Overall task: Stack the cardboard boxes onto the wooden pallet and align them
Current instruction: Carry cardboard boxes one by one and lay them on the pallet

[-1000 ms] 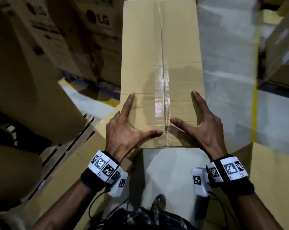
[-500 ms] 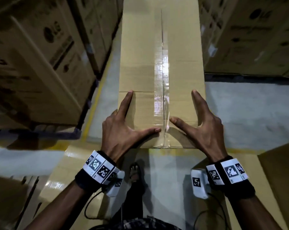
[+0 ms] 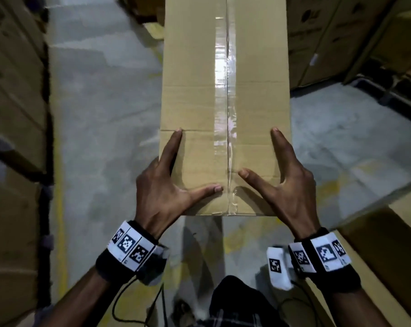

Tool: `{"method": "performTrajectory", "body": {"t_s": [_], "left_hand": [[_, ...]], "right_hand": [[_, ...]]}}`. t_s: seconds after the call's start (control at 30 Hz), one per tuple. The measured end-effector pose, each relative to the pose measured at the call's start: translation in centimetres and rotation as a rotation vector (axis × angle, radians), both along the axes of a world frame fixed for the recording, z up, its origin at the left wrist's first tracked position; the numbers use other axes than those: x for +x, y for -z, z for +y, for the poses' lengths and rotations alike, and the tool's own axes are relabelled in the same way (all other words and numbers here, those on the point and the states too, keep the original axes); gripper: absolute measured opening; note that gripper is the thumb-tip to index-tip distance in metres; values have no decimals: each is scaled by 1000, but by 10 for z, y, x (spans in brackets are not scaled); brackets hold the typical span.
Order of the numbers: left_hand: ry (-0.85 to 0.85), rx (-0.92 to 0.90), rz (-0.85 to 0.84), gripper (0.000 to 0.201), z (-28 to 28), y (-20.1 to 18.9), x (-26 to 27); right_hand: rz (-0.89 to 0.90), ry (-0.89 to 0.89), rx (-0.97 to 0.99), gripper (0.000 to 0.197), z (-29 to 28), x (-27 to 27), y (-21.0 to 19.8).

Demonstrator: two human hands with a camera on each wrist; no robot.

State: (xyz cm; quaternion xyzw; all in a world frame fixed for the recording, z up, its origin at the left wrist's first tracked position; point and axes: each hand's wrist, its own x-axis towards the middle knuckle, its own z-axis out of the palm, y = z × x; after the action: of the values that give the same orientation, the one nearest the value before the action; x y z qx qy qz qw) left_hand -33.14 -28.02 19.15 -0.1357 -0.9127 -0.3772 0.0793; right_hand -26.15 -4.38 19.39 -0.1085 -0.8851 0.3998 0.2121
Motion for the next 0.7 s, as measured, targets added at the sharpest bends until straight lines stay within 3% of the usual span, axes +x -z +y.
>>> {"method": "performTrajectory", "body": {"t_s": [0.23,0.4,0.7], "left_hand": [[206,-22,68,135,102,-5,-127],[381,7,67,136,185,-28,-200],[795,134,108,133,319,-54,-270]], "right_hand": [[86,222,-20,102,78,-78,-1],[87,402,-3,103,138,-116,-20],[73,776,27,103,206,-128,-55]]}}
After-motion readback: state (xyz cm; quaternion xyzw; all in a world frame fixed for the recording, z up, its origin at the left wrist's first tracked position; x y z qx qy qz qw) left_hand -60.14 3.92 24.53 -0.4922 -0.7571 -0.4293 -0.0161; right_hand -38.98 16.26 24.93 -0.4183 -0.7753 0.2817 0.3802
